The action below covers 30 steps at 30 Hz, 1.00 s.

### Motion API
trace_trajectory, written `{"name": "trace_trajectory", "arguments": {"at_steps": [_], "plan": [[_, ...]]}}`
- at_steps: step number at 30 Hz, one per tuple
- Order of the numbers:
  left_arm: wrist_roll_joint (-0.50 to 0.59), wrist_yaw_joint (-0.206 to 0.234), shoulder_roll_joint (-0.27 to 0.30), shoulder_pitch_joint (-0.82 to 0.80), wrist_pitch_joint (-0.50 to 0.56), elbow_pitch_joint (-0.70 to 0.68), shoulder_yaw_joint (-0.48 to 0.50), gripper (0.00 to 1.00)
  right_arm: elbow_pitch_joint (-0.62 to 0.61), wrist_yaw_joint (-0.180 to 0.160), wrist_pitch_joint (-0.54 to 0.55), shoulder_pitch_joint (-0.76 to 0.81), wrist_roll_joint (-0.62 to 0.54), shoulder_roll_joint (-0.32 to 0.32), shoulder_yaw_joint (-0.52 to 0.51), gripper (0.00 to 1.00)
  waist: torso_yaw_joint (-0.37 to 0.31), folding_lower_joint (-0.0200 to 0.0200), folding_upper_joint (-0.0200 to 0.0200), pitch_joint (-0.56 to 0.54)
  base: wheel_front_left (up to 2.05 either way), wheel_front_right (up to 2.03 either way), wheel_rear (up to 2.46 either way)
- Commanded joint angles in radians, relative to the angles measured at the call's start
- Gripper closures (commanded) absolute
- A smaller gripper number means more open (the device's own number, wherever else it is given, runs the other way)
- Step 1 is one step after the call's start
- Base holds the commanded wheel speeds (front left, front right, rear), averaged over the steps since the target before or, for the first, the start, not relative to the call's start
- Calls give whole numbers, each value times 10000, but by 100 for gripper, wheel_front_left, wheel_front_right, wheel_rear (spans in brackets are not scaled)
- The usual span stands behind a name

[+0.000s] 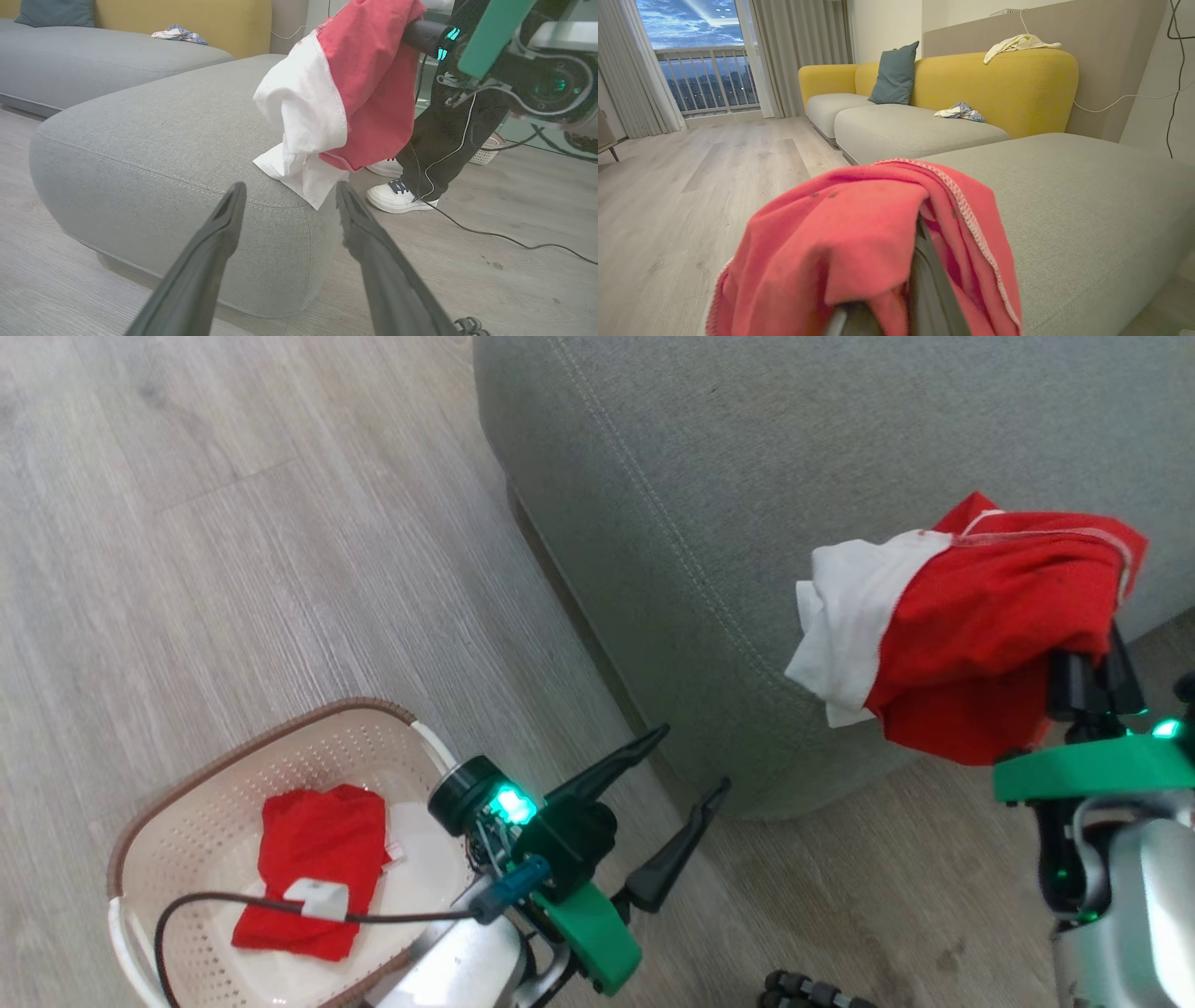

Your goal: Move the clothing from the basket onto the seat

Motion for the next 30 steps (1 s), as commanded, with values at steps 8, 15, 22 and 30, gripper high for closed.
{"name": "trace_trajectory", "arguments": {"at_steps": [8, 15, 22, 30], "plan": [[135, -9, 100, -498, -51, -329, 127, 0, -543, -2, -67, -1306, -7, -637, -508, 100, 274, 0, 0, 501, 0, 0, 0], [315, -9, 485, -982, -51, -237, -427, 0, -294, -2, -67, -3200, 405, -1826, -1296, 100, 515, 0, 0, 1649, 0, 0, 0], [371, -9, 975, -1538, -51, -179, -721, 0, 860, -2, -67, -5528, 1085, -3002, -1945, 100, 836, 0, 0, 2958, 0, 0, 0], [467, -9, 1278, -2097, -51, -469, -584, 0, 3266, -2, -67, -7641, 1321, -4236, -1828, 100, 1478, 0, 0, 4145, 0, 0, 0]]}}
